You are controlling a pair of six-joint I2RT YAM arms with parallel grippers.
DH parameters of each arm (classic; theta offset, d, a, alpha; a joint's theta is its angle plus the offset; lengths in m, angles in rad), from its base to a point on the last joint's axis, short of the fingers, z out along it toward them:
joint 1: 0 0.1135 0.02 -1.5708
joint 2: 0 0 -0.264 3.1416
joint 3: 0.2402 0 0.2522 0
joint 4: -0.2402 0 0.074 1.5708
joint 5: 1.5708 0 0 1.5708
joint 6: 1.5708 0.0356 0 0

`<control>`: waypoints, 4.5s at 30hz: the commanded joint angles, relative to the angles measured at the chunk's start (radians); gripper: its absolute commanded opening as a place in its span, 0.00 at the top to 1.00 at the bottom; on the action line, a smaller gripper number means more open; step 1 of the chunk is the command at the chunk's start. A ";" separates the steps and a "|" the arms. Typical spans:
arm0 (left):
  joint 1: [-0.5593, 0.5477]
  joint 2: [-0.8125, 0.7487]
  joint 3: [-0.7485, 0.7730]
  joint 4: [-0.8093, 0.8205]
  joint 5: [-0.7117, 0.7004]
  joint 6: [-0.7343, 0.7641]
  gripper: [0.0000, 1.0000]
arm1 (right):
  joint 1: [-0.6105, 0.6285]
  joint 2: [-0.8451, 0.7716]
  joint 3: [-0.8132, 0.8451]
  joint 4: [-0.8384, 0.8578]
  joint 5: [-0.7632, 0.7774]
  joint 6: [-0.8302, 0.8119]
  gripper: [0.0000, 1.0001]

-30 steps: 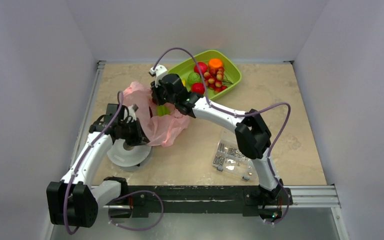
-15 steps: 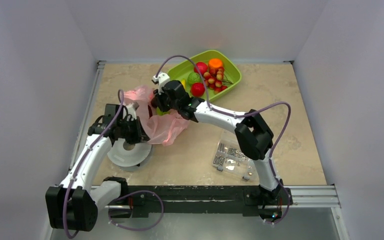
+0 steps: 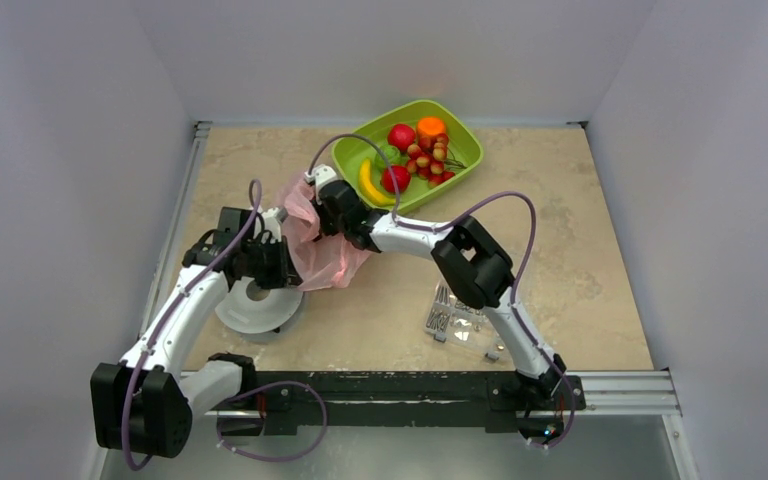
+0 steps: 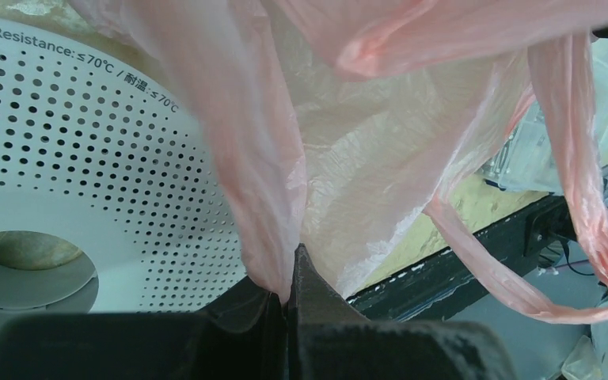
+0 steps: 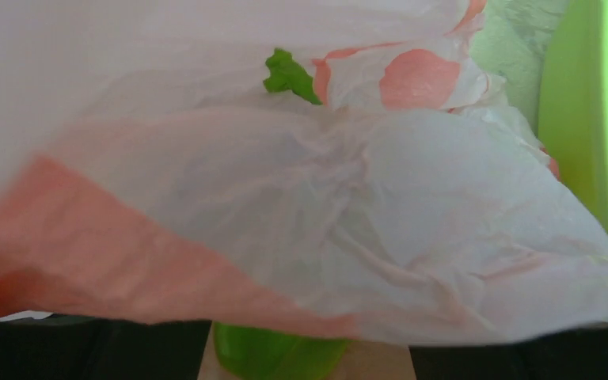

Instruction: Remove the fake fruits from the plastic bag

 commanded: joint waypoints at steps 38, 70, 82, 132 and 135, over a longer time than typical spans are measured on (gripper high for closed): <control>-0.008 -0.011 0.026 0.025 -0.029 0.031 1.00 | 0.000 0.069 0.254 -0.285 0.117 0.072 0.05; -0.007 -0.323 0.048 0.033 -0.152 0.014 0.41 | -0.001 -0.152 0.197 -0.150 -0.124 0.099 1.00; -0.010 -0.407 0.061 0.416 -0.179 0.146 0.03 | -0.008 -0.287 0.101 -0.170 -0.243 0.181 1.00; -0.026 -0.194 0.092 0.503 -0.296 0.225 0.09 | -0.230 -0.419 -0.046 0.090 0.004 0.235 1.00; -0.031 -0.188 0.098 0.494 -0.287 0.232 0.09 | -0.274 -0.330 0.007 0.045 0.019 0.255 1.00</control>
